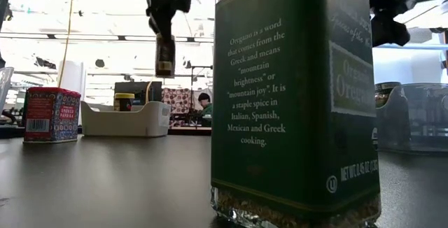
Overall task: Sort spices by type
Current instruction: Put the middle yellow seasoning bottle into the gray bin, then put the left red seasoning can into the transparent bin
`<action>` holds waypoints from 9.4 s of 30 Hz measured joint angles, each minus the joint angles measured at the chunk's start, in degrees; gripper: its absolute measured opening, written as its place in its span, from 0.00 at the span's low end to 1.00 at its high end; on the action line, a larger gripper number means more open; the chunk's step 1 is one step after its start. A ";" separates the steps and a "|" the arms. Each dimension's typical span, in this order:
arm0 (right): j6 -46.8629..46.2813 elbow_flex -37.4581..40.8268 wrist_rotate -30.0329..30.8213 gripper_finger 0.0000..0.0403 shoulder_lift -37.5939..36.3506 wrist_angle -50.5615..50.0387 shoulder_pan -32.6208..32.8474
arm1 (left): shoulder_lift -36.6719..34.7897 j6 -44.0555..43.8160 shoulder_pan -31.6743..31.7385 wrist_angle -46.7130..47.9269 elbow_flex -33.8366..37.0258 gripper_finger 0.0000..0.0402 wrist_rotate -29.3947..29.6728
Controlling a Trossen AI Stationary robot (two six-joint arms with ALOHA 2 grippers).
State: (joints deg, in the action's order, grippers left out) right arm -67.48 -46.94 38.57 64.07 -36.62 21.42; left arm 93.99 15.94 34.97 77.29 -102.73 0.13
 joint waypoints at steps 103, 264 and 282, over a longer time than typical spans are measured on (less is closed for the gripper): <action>1.56 -0.02 -0.23 0.76 0.00 2.60 -9.21 | 0.86 7.94 15.23 -24.27 26.13 0.69 -5.40; 7.54 -0.01 -7.50 0.76 -0.02 -0.42 6.75 | -27.41 -111.37 -42.39 -16.19 59.02 0.69 6.85; 7.54 -0.02 -7.50 0.76 -0.02 -0.42 6.75 | -27.31 -108.34 -42.06 -18.01 58.98 0.53 5.32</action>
State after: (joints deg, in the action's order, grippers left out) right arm -59.94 -46.96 31.07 64.05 -37.04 28.16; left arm 66.67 -92.40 -7.09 59.29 -43.75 5.45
